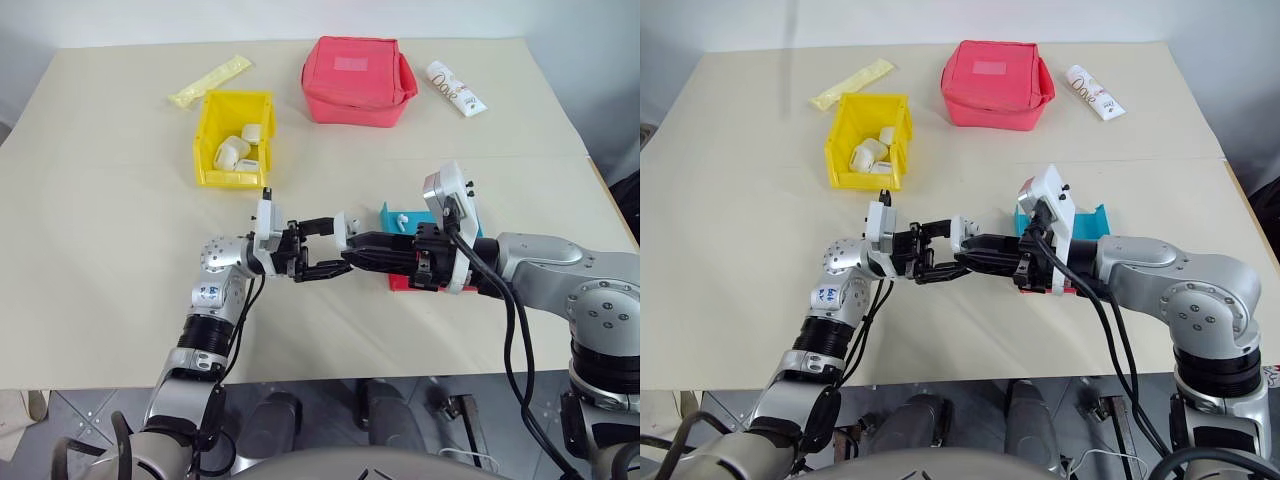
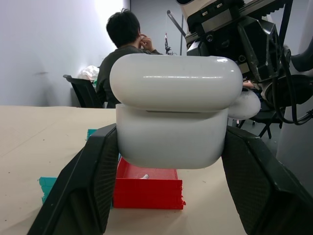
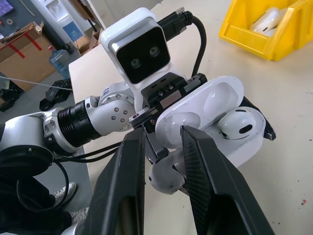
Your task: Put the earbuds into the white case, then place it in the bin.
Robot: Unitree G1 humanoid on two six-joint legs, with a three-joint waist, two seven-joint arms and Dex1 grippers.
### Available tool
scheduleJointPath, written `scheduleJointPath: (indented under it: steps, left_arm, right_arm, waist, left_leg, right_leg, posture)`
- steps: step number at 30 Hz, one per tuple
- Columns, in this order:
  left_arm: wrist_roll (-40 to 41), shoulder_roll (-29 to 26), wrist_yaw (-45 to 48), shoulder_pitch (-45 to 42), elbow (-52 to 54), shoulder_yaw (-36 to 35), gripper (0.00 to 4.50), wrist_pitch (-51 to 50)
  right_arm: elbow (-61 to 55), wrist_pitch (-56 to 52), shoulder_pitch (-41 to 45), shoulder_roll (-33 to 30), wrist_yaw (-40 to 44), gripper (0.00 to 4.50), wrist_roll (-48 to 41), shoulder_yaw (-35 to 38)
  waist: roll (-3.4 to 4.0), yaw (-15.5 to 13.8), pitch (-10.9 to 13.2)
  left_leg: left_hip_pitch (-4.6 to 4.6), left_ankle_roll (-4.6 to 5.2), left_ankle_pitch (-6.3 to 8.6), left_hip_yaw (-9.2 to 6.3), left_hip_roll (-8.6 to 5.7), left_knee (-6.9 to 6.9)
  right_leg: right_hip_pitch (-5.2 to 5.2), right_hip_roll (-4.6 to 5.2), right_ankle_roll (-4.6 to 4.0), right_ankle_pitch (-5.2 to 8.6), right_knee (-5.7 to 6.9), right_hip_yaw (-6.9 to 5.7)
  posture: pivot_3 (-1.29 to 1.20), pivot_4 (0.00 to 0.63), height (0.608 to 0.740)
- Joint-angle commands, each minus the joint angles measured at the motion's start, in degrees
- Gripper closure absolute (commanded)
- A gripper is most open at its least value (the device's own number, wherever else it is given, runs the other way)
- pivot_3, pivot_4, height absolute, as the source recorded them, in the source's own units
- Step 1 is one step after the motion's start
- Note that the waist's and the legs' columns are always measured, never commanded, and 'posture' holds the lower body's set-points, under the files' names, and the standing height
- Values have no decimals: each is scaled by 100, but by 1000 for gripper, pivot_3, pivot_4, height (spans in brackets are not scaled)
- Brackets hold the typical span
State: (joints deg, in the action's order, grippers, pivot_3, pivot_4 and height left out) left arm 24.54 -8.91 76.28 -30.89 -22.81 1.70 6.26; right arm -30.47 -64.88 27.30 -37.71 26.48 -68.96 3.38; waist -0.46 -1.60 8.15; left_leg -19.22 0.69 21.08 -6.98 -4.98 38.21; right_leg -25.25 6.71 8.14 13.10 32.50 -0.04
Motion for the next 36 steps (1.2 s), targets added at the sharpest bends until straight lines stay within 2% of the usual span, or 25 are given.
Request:
scheduleJointPath:
  steps: [1, 18, 26, 32, 36]
  left_arm:
    - [166, 0, 11, 5, 351, 1, 1726, 3]
    - [-78, -192, -617, -211, -155, -194, 1726, 214]
    - [-56, -368, -762, -386, -477, -403, 1726, 555]
    - [63, -601, -639, -188, -378, -555, 1726, 584]
    - [38, -713, -679, -101, -339, -608, 1726, 590]
  right_arm:
    - [22, 49, 39, -107, 93, 3280, 44, 45]
    - [759, 331, 287, -325, 764, 3280, 986, -24]
    - [764, 386, 342, -539, 909, 3280, 1375, 224]
    - [400, 670, -110, -1005, 954, 3280, 1795, 545]
    - [154, 716, -935, -1509, 1130, 3280, 1909, 1137]
  waist:
    - [0, -2, 0]
    - [0, -1, 0]
    - [0, -5, 1]
    - [0, -19, 1]
    - [-1, -33, 2]
  left_leg:
    - [0, 0, 0, 0, 0, 0]
    - [0, 0, 0, 0, -1, 0]
    - [0, 0, 0, 0, -1, -1]
    - [-1, 0, 0, -1, -2, -2]
    - [-1, 0, 1, 0, -1, -3]
  right_leg:
    - [0, 0, 0, 0, 0, 0]
    - [1, 0, 0, 0, -1, 0]
    - [1, 1, 1, -1, -2, -2]
    - [1, 2, 2, -1, -4, -3]
    - [2, 1, 2, -1, -6, -4]
  posture:
    - [0, 150, 740]
    - [0, 150, 740]
    - [0, 150, 740]
    - [0, 150, 740]
    - [0, 150, 740]
